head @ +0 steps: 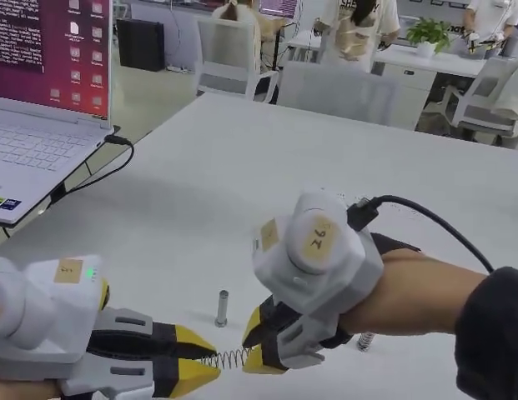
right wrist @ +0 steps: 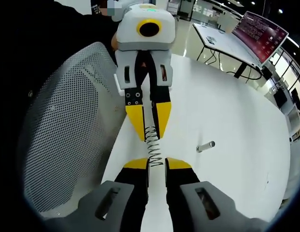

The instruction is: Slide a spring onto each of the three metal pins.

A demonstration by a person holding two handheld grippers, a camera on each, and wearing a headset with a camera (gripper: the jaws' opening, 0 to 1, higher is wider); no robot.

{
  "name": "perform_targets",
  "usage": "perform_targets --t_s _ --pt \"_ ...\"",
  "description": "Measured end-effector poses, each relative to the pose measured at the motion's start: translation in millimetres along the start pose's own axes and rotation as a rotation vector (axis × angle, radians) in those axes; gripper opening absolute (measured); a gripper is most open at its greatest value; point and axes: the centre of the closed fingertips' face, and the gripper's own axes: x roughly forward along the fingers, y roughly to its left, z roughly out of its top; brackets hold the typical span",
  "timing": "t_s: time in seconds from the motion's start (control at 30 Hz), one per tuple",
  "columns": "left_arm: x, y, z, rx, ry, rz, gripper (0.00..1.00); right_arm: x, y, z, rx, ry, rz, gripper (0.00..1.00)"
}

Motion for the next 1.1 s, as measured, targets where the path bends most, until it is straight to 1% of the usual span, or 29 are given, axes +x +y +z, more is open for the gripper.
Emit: perform_targets --t_s 0.17,0.27,0.33,0.37,0.5,0.63,0.73,0.8,0.87,0.97,1.1 --pt "0.4 -0.8 2.3 -0.005 -0.012 0.000 0.02 3.7 2.4 -4.9 0.023 -0.001 0.015 0.13" --pt "0.1 -1.2 5.3 -0.001 -0.017 0.000 0.02 7.5 4.3 -7.4 0.028 0.003 0.023 0.13" --pt "0.0 -2.7 9.6 0.003 -0.028 -0.005 0.02 9.0 5.0 -7.9 0.031 0.002 0.026 0.13" --pt "0.4 -3.2 10.7 0.007 -0.026 -0.006 0.02 9.3 5.1 -8.0 0.029 0.002 0.027 0.13" --pt "1.7 -4.4 12.1 0.017 -0.024 -0.012 0.02 9.4 4.4 -7.1 0.023 -0.002 0.024 0.10" --pt "2.0 -4.4 12.4 0.017 -0.032 -0.010 0.03 7.7 4.0 -7.1 0.021 -0.006 0.021 0.09" --pt "1.8 -3.3 12.1 0.018 -0.038 -0.006 0.03 3.7 2.9 -4.5 0.025 -0.014 0.013 0.09" --pt "2.6 -1.9 8.8 0.026 -0.021 0.000 0.03 0.7 1.5 -0.5 0.046 -0.025 0.009 0.09" --pt "3.6 -0.7 6.4 0.024 -0.009 0.007 0.03 -2.3 1.2 5.8 0.071 -0.049 0.010 0.09" --pt "3.9 0.7 6.1 0.020 -0.015 0.010 0.03 -3.9 2.2 10.5 0.061 -0.052 0.004 0.09" --pt "5.1 -1.3 5.5 0.027 -0.010 0.002 0.03 -8.0 5.8 20.2 0.056 -0.070 0.011 0.09"
